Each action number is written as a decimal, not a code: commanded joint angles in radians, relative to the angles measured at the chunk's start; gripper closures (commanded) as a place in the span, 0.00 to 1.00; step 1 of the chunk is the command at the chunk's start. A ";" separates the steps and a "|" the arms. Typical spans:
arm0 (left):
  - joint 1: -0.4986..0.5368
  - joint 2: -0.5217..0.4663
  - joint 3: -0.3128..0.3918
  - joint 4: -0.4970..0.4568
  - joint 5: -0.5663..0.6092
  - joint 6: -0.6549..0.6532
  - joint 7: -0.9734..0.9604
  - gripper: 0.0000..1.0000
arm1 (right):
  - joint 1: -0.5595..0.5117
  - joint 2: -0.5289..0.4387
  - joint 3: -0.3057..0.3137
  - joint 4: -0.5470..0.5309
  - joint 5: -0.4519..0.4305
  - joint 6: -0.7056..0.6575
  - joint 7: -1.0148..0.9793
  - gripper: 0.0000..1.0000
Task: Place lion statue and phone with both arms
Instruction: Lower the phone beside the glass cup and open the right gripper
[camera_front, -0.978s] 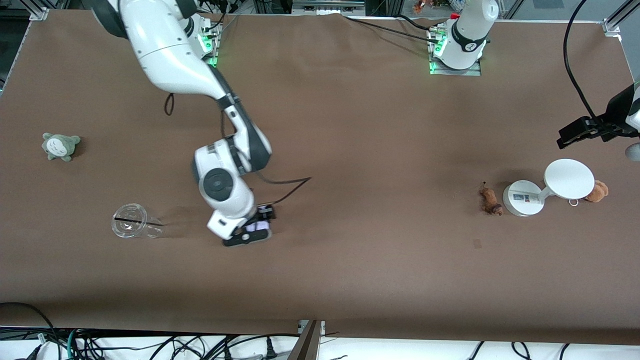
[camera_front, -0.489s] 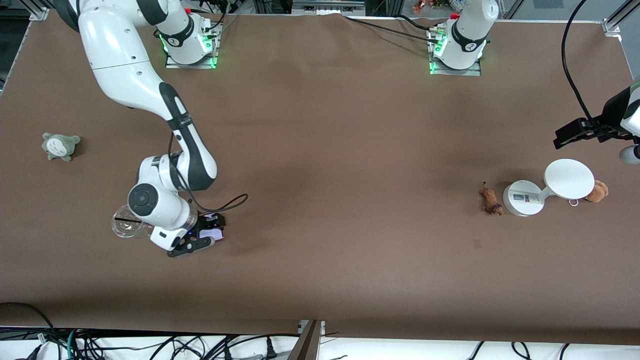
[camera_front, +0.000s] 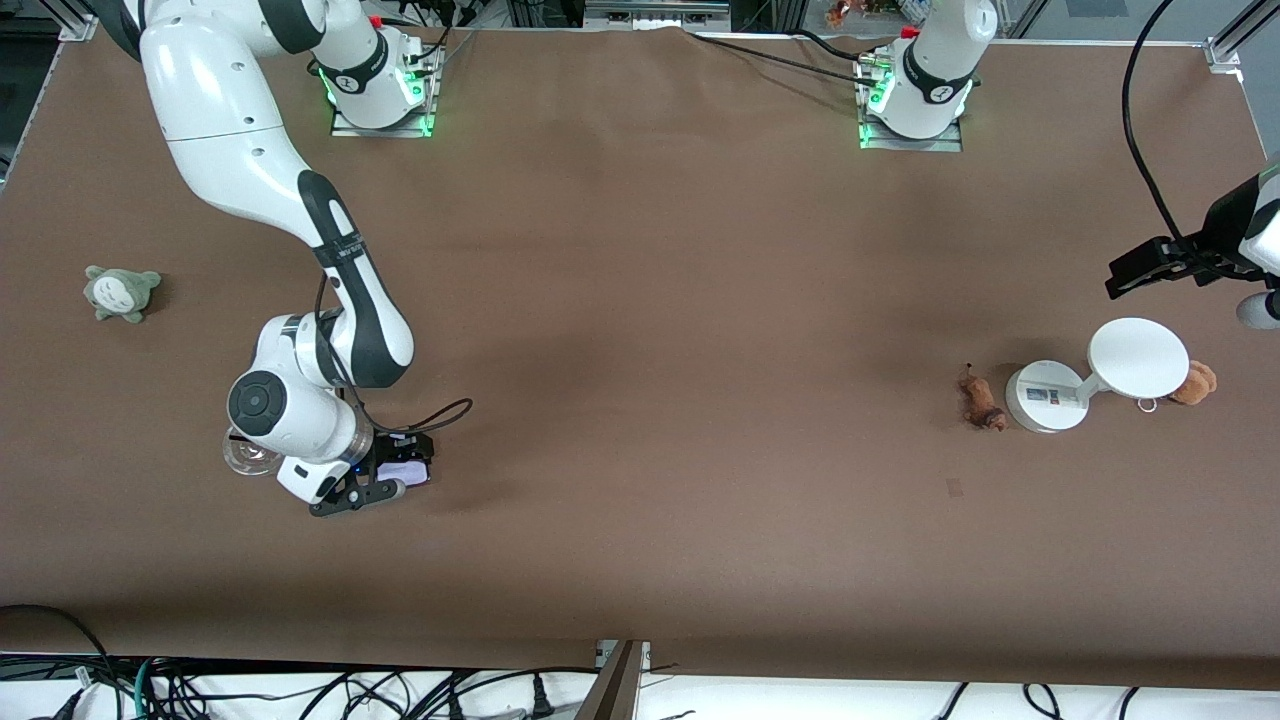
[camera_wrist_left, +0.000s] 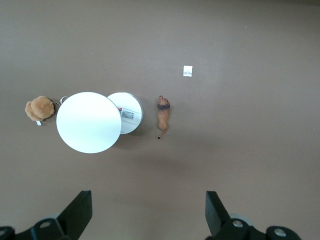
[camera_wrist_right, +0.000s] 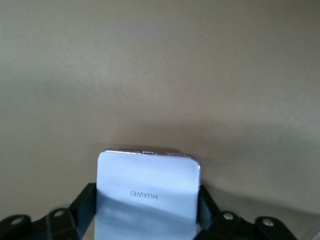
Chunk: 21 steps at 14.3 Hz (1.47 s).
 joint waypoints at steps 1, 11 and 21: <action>0.001 0.013 0.003 0.033 -0.016 -0.025 0.019 0.00 | -0.010 -0.058 0.016 -0.075 0.026 0.000 0.037 0.56; 0.003 0.015 0.008 0.033 -0.016 -0.023 0.019 0.00 | -0.004 -0.161 0.021 -0.090 0.021 -0.046 0.100 0.00; 0.004 0.024 0.009 0.035 -0.055 -0.025 0.019 0.00 | -0.033 -0.486 0.007 0.024 -0.002 -0.638 0.178 0.00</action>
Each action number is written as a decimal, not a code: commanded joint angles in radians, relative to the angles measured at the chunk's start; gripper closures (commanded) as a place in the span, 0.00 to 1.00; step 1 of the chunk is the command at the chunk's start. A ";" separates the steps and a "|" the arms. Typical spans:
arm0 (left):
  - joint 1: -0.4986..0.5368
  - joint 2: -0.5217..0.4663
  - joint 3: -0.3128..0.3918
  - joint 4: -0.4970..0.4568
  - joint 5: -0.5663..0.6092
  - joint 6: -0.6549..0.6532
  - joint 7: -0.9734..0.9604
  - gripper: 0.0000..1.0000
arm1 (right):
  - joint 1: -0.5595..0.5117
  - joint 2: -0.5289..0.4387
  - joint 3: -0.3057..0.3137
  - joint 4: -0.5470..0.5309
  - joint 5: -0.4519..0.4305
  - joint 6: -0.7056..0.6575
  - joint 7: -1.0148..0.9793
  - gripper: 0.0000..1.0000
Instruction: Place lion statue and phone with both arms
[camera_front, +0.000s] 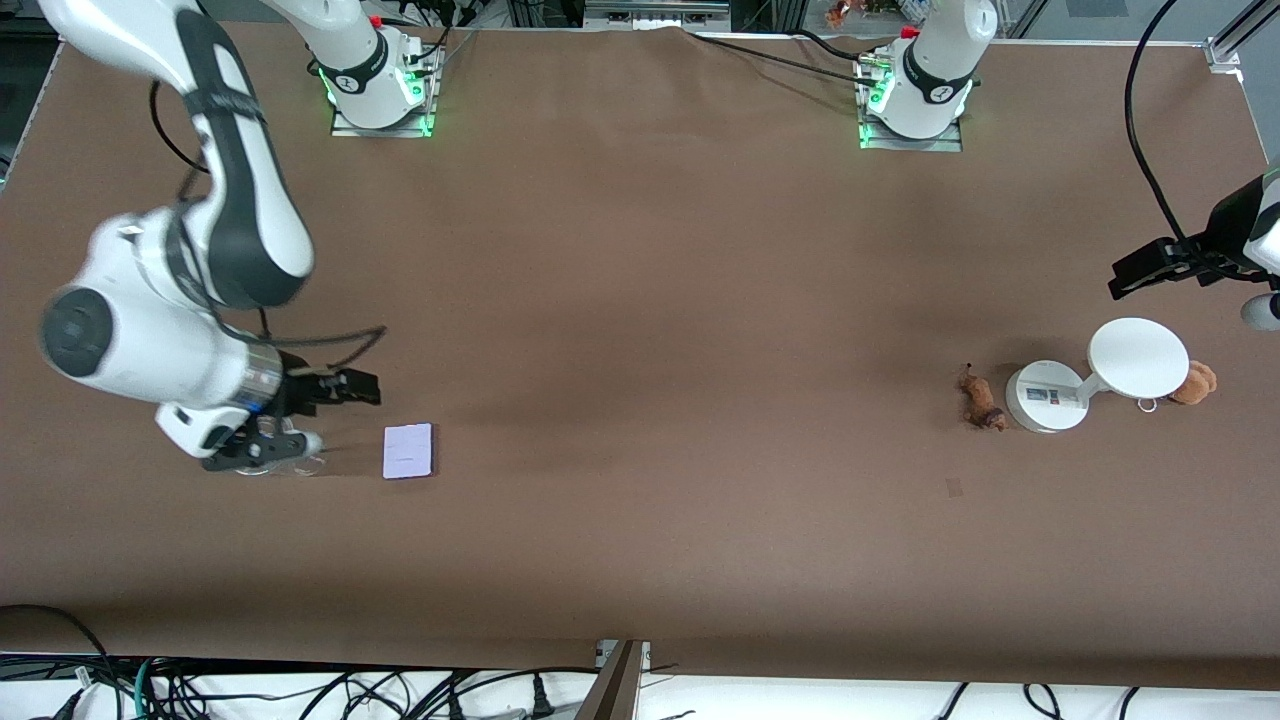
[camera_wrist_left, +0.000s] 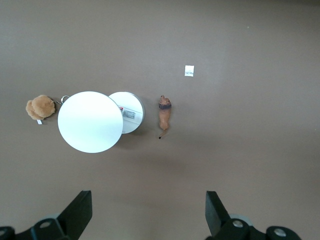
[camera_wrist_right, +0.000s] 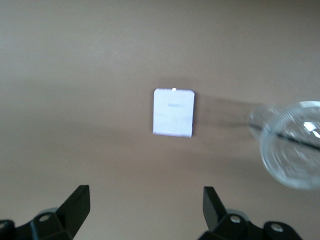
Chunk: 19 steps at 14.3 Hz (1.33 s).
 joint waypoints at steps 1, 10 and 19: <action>0.003 0.020 0.004 0.034 -0.053 -0.022 0.019 0.00 | -0.002 -0.131 0.009 -0.018 -0.026 -0.128 0.055 0.00; 0.000 0.023 0.004 0.034 -0.050 -0.020 0.019 0.00 | -0.002 -0.359 0.006 -0.107 -0.095 -0.248 0.082 0.00; 0.002 0.042 0.004 0.063 -0.042 -0.022 0.019 0.00 | -0.002 -0.359 0.016 -0.096 -0.141 -0.253 0.075 0.00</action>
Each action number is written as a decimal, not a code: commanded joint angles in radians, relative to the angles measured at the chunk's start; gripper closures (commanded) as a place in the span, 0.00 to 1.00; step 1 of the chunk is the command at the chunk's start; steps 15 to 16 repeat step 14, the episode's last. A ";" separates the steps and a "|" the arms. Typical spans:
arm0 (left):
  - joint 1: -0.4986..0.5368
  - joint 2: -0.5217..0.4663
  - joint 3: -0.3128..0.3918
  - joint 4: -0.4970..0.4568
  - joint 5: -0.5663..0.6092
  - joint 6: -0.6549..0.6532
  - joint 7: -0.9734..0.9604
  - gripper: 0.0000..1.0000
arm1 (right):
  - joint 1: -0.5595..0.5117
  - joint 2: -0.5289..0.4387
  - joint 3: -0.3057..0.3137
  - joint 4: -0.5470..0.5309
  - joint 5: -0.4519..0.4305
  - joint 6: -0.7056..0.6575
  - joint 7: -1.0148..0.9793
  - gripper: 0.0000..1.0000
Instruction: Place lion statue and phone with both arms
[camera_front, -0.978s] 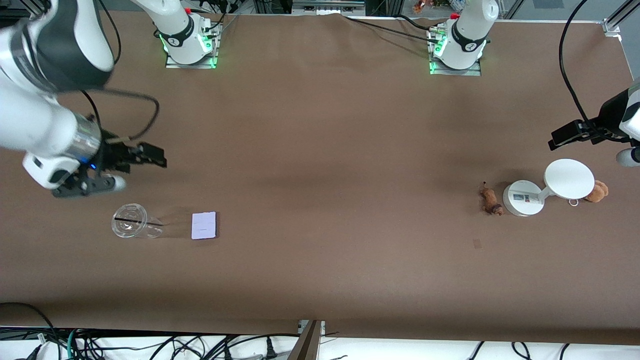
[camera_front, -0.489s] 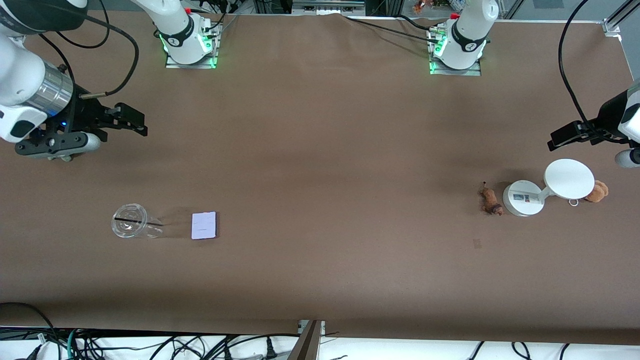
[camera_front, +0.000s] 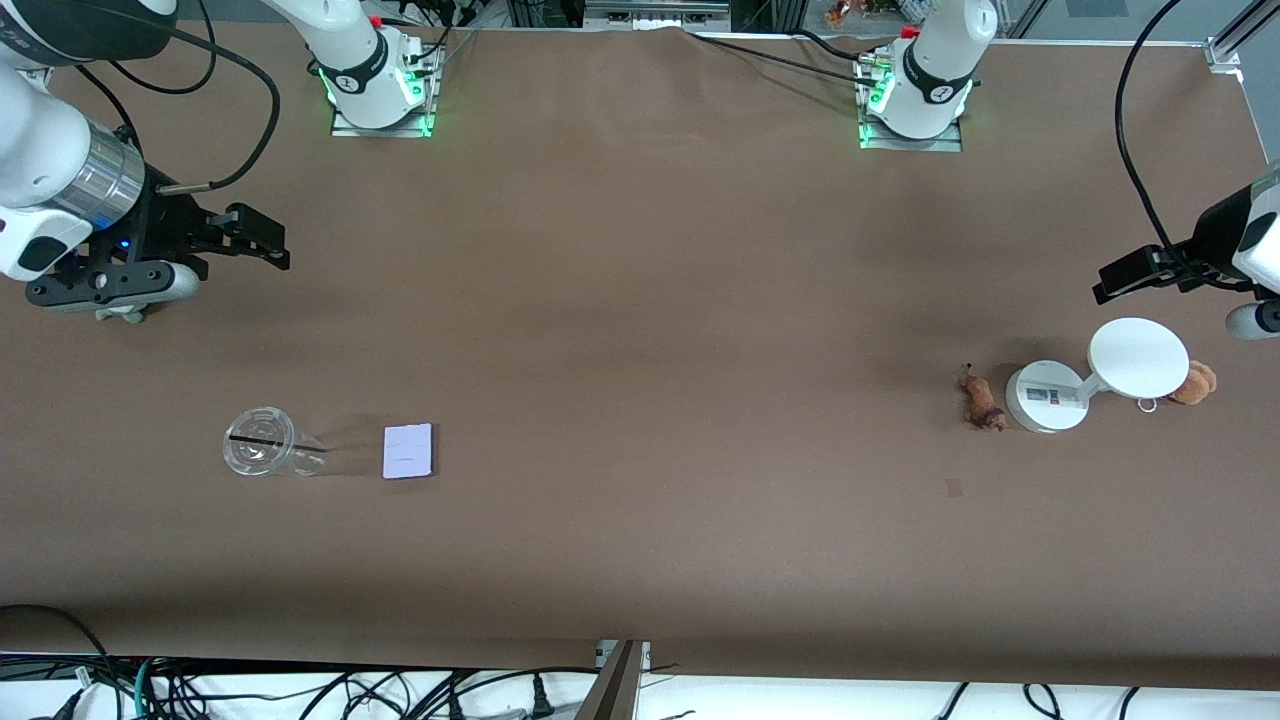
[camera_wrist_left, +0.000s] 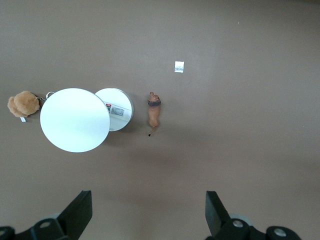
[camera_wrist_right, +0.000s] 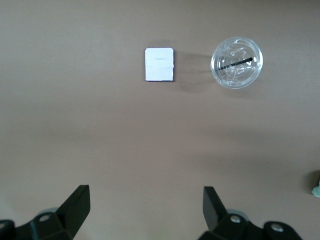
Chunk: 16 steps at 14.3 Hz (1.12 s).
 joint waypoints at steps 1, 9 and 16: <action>0.000 0.033 0.003 0.078 -0.003 -0.026 0.017 0.00 | 0.000 -0.018 0.013 -0.008 -0.038 -0.007 0.004 0.00; -0.003 0.041 0.002 0.085 -0.009 -0.035 0.017 0.00 | 0.002 0.001 0.010 0.028 -0.039 -0.007 0.010 0.00; 0.000 0.041 0.003 0.085 -0.015 -0.035 0.017 0.00 | 0.002 0.002 0.010 0.031 -0.039 -0.007 0.010 0.00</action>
